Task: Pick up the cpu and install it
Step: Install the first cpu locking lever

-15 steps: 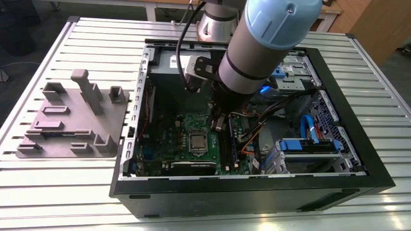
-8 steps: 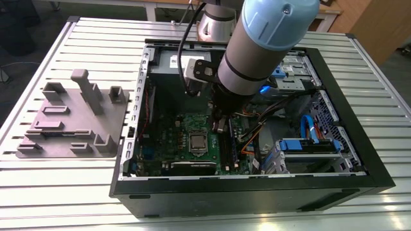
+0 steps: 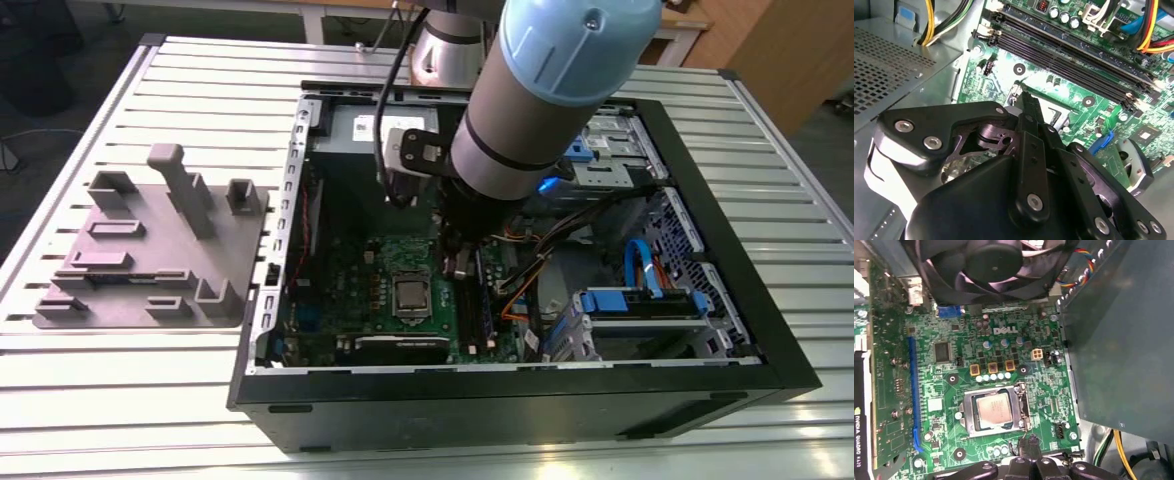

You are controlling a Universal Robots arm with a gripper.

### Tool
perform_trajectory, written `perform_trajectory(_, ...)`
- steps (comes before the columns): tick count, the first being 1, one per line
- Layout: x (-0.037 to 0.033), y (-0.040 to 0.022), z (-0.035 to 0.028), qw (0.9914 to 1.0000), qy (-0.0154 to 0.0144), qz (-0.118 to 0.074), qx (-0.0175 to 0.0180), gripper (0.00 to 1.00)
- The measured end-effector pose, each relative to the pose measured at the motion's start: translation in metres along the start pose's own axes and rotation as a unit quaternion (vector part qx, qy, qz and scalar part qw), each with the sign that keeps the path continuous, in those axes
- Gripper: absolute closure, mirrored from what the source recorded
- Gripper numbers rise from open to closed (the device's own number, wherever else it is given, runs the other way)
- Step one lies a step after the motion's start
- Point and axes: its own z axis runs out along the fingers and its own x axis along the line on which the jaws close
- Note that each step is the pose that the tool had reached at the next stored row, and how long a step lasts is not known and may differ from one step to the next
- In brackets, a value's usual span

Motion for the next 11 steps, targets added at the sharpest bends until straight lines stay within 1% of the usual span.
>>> perform_trajectory(2, 0.0003, 0.0003, 0.0002, 0.99997, 0.0011, -0.007, -0.0008, 0.9)
perform_trajectory(3, 0.0005, 0.001, 0.0004, 0.99996, 0.0012, -0.009, -0.0005, 0.9)
perform_trajectory(4, 0.0008, 0.0022, 0.0005, 0.99995, 0.0012, -0.01, 0.0007, 0.9)
perform_trajectory(6, 0.0013, 0.0038, 0.0008, 0.99993, 0.0008, -0.011, 0.0044, 0.9)
perform_trajectory(11, 0.0014, 0.0038, 0.0012, 0.99986, 0.0009, -0.015, 0.0077, 0.9)
